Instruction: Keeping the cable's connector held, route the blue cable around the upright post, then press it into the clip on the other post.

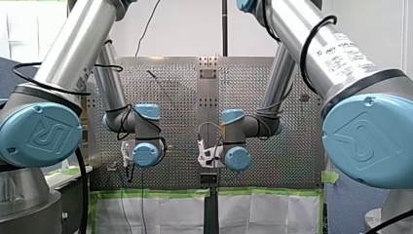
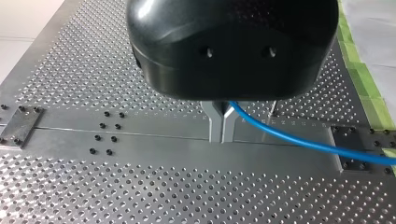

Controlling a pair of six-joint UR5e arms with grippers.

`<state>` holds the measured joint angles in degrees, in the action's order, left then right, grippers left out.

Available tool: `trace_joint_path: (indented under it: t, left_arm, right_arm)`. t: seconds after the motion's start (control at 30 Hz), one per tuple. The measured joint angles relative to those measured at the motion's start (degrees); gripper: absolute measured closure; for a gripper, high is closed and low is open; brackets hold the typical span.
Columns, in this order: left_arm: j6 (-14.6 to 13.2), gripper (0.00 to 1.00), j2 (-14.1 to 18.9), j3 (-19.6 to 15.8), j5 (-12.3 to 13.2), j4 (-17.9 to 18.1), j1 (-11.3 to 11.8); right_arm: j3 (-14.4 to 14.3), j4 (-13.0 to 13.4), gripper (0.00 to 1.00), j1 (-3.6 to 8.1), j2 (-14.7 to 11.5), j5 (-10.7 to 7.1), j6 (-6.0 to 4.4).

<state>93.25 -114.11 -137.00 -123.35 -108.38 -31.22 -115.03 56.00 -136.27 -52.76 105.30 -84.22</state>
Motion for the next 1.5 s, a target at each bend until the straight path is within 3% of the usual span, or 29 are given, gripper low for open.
trace_joint_path:
  t: [0.3,0.63,1.3,1.37,1.5]
  left_arm:
    - [0.0,1.00,0.0,0.0,0.0,0.0,0.0]
    - [-0.2,1.00,-0.6,-0.2,-2.1,-1.7,0.3]
    - [-0.8,1.00,-0.8,-0.1,-2.8,-1.9,0.2]
    - [-1.1,1.00,-0.3,-0.1,-3.1,-2.2,0.2]
    - [-1.3,1.00,1.4,0.0,-2.9,-3.5,0.4]
  right_arm:
    - [0.0,-0.2,1.00,-0.01,2.5,0.00,0.00]
    - [0.0,-0.2,1.00,-0.01,2.6,0.00,0.00]
    - [-0.2,-0.5,1.00,-0.32,2.3,0.34,-0.02]
    - [-0.1,-1.1,1.00,-0.53,1.7,0.93,-0.28]
    - [0.1,-3.0,1.00,-0.87,-0.2,1.66,-1.90]
